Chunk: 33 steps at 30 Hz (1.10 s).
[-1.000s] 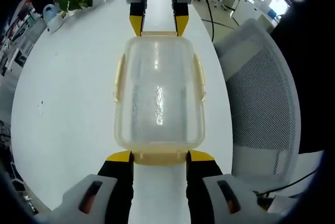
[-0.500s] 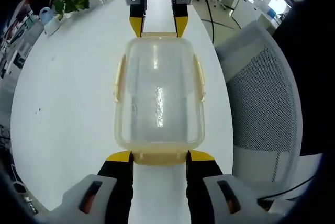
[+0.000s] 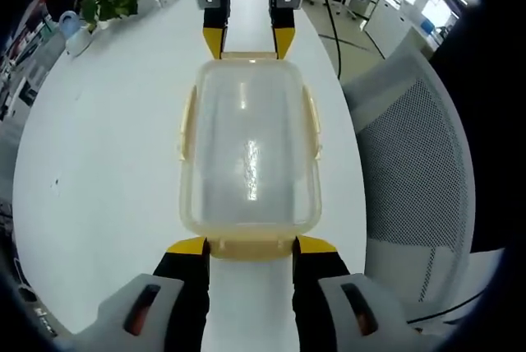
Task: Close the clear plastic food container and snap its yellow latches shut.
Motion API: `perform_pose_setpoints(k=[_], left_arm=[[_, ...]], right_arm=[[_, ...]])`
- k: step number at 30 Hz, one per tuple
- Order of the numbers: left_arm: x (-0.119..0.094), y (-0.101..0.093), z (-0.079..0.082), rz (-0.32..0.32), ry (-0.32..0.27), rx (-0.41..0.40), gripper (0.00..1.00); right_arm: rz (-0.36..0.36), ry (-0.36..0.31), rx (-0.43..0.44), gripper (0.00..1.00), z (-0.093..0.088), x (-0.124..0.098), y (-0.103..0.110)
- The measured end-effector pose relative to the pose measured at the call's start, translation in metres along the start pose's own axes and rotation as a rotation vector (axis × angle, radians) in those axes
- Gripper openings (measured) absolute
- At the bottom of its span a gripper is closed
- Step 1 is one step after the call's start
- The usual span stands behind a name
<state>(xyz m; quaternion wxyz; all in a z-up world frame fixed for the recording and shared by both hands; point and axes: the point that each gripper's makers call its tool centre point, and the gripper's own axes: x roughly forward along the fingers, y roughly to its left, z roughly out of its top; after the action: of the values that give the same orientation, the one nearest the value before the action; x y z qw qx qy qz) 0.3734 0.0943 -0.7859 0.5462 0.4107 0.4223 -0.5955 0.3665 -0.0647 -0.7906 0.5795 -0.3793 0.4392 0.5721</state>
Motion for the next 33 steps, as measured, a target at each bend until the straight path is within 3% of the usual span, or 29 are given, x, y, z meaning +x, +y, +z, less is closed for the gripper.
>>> perform_pose_setpoints(k=[17, 33], left_arm=[[0.018, -0.004, 0.031, -0.008, 0.009, 0.016, 0.38], [0.024, -0.005, 0.033, 0.009, 0.027, 0.007, 0.38]], right_arm=[[0.008, 0.014, 0.016, 0.38, -0.037, -0.003, 0.005], [0.002, 0.006, 0.008, 0.38, -0.043, 0.002, 0.006]])
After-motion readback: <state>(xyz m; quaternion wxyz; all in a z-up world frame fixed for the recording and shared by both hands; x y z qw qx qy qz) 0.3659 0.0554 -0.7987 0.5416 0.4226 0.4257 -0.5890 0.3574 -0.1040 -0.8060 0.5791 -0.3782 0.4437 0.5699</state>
